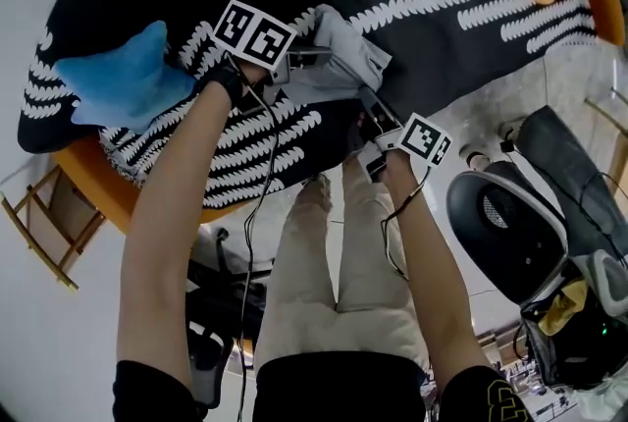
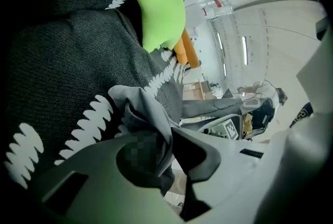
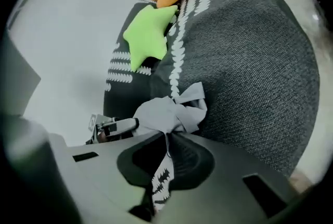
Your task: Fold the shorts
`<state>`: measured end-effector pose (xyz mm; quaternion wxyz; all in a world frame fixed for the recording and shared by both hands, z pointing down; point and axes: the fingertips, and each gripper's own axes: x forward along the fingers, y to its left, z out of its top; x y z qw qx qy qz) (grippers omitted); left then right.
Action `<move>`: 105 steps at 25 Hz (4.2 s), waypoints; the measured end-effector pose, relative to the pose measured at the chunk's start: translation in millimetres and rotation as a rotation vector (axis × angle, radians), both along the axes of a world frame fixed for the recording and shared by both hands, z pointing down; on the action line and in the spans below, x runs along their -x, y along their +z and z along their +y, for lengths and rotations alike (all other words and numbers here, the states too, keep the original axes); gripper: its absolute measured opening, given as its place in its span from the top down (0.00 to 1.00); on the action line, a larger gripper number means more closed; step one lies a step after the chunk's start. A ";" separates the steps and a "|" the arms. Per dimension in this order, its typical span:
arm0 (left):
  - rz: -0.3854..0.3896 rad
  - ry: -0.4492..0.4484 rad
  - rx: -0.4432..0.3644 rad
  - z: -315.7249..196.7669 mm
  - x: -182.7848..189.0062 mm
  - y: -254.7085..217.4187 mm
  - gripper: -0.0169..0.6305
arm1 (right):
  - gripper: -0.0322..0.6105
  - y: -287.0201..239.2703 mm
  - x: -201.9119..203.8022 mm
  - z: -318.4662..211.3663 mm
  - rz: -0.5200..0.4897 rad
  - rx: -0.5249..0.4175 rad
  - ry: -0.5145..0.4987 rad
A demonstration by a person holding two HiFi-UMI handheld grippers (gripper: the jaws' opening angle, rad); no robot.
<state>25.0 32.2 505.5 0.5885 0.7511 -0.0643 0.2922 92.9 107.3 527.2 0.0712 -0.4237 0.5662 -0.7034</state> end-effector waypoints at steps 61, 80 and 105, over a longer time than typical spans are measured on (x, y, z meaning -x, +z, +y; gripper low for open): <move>-0.164 -0.723 -0.067 41.3 117.3 60.6 0.91 | 0.90 56.0 62.1 -98.2 0.527 -0.164 -0.939; -0.247 -0.614 -0.378 -16.4 123.4 45.4 0.81 | 0.76 34.4 125.3 7.2 0.674 -0.583 -1.186; -0.322 -0.445 -1.058 234.7 121.8 -473.0 0.95 | 0.93 -484.6 93.1 146.6 0.821 -0.795 -0.678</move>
